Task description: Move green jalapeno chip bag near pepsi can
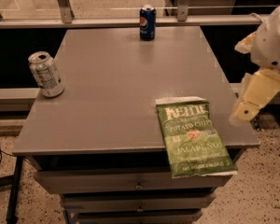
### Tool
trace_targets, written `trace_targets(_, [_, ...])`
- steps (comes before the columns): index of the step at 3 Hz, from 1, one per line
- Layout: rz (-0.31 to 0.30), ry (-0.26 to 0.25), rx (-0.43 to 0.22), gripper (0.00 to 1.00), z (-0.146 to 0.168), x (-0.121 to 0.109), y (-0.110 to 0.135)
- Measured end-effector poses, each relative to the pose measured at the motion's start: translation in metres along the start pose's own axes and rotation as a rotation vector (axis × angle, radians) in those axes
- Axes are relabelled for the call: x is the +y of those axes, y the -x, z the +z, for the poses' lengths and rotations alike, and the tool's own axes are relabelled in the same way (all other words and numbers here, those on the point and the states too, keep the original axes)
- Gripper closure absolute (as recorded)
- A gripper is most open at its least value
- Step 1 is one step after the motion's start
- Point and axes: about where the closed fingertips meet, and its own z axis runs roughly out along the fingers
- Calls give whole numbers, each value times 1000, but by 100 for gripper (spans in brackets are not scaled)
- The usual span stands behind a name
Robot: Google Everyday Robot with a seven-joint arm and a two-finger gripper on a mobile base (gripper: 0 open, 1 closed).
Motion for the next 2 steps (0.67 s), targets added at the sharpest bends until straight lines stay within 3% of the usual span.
trace_targets(2, [120,125,-163,0,74,5,20])
